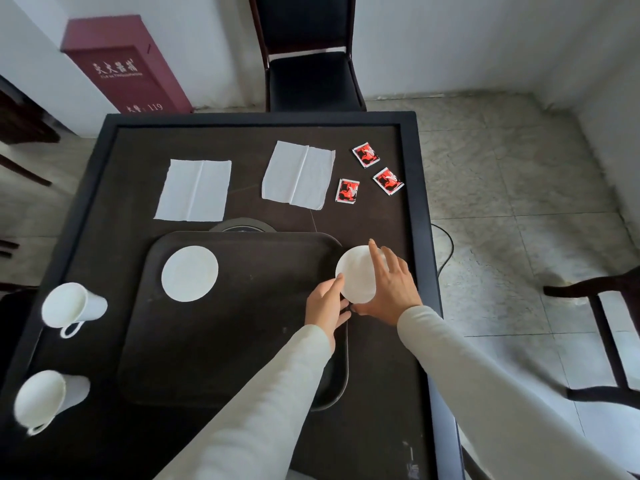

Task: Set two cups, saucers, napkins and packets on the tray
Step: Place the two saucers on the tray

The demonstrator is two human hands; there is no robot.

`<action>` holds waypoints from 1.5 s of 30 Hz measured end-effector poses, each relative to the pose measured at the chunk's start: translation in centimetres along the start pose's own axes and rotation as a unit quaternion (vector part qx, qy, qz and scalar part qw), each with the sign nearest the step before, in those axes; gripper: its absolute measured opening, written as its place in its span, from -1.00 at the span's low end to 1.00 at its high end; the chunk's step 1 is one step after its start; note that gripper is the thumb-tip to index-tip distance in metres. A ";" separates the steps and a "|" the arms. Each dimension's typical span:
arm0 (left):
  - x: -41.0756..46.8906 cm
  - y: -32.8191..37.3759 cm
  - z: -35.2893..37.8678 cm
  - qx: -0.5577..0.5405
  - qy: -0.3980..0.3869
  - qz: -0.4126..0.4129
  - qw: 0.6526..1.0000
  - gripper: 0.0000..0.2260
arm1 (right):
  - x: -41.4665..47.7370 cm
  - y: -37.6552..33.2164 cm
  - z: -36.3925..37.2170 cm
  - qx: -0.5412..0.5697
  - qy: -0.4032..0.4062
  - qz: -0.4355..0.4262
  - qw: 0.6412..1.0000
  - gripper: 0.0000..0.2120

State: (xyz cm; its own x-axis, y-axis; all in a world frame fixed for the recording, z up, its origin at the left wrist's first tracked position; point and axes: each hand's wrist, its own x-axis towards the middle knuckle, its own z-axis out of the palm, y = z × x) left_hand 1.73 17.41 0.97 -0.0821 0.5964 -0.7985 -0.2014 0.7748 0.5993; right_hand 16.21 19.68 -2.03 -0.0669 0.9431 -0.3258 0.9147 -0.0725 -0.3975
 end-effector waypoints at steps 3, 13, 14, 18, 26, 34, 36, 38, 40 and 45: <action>-0.5 0.4 -2.3 -0.026 0.013 0.008 1.000 -0.89 | 0.2 -2.3 0.5 0.011 -0.003 -0.015 1.000 0.33; 0.3 1.1 -9.6 -0.050 0.053 0.008 0.997 -0.77 | 1.6 -8.8 3.7 0.023 -0.030 -0.050 0.998 0.35; 0.6 1.2 -10.0 -0.052 0.054 0.004 0.997 -0.78 | 1.9 -9.2 4.0 0.021 -0.030 -0.054 0.998 0.34; 1.6 1.4 -11.2 -0.053 0.060 -0.008 0.997 -0.78 | 2.7 -10.1 4.9 0.016 -0.035 -0.056 0.998 0.33; 3.8 2.0 -11.9 -0.062 0.058 -0.024 0.996 -0.79 | 4.2 -10.4 6.3 0.027 -0.043 -0.026 0.998 0.32; 4.7 1.8 -11.9 -0.057 0.054 -0.035 0.996 -0.87 | 5.0 -9.7 7.2 0.018 -0.057 -0.016 0.998 0.33; 4.6 1.8 -11.9 -0.058 0.054 -0.035 0.996 -0.90 | 4.9 -9.6 7.4 0.019 -0.055 -0.014 0.998 0.33; 4.6 1.8 -11.9 -0.057 0.057 -0.035 0.996 -0.91 | 4.9 -9.6 7.5 0.019 -0.051 -0.015 0.998 0.32; 4.5 1.8 -11.8 -0.056 0.057 -0.034 0.996 -0.93 | 4.9 -9.6 7.5 0.020 -0.051 -0.016 0.998 0.32; 4.3 1.9 -11.7 -0.049 0.052 -0.029 0.997 -0.96 | 4.9 -9.4 7.7 0.012 -0.052 -0.023 0.998 0.33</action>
State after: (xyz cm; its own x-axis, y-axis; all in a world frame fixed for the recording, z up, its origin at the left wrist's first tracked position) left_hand -10.39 18.98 -1.97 -0.1673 0.5216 -0.8366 -0.3027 0.7804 0.5471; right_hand 4.22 22.52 -6.51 -0.1512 0.9065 -0.3942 0.8997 -0.0390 -0.4348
